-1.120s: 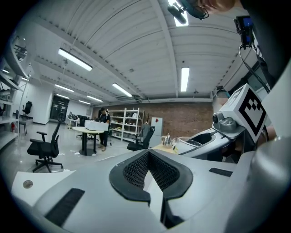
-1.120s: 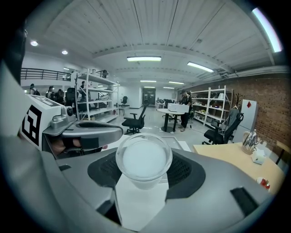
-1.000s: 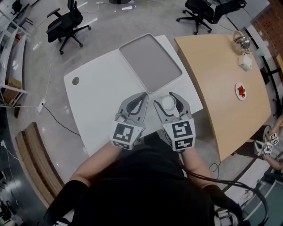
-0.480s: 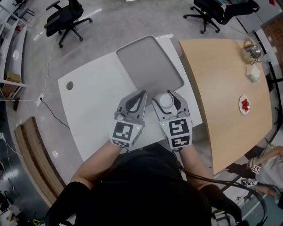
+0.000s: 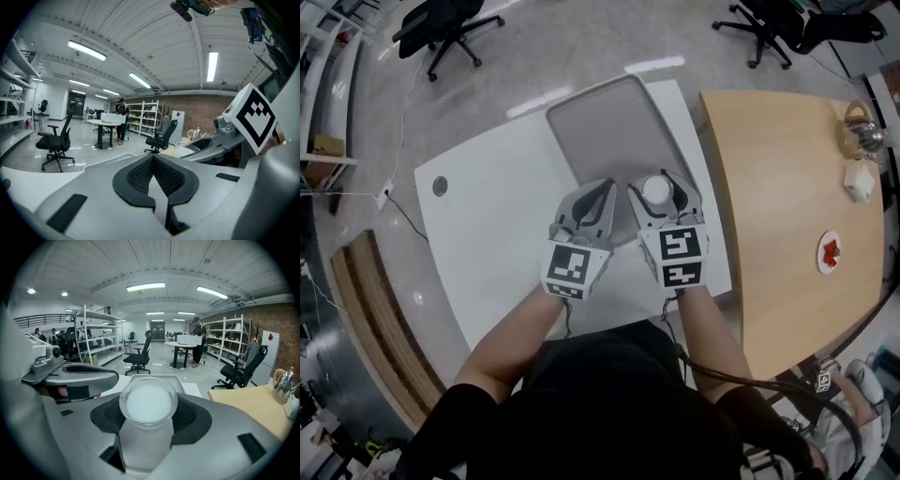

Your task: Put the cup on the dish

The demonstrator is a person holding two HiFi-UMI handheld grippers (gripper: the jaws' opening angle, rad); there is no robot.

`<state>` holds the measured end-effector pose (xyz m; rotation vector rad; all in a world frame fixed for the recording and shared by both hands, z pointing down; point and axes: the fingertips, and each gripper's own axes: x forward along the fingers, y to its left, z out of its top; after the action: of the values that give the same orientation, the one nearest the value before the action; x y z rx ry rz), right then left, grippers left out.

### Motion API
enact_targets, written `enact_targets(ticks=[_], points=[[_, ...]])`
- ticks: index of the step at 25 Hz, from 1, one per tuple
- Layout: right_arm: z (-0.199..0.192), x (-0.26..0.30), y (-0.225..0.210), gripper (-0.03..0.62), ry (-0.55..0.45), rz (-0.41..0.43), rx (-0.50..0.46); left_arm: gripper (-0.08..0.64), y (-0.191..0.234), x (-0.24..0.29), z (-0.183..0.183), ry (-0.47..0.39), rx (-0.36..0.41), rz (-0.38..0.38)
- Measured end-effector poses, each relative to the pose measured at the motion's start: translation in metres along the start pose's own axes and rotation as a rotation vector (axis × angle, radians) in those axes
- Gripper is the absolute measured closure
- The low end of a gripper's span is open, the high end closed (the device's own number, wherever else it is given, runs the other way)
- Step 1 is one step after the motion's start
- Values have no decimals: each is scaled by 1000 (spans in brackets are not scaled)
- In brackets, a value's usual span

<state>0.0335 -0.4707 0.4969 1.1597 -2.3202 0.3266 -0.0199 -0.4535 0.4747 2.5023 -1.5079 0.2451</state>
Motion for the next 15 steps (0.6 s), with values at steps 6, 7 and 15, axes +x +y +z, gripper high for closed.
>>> enact_targets(ticks=[6,7,15], points=[[-16,58,-18,347,41,18,12,560,27,45,-37,60,-22,39],[-17,65,-20,347,43,20,11,560,30,51,-41,68,-26,43],[-43,111,-25,347,112,37,9,560,44,74,-61,107,-59,82]])
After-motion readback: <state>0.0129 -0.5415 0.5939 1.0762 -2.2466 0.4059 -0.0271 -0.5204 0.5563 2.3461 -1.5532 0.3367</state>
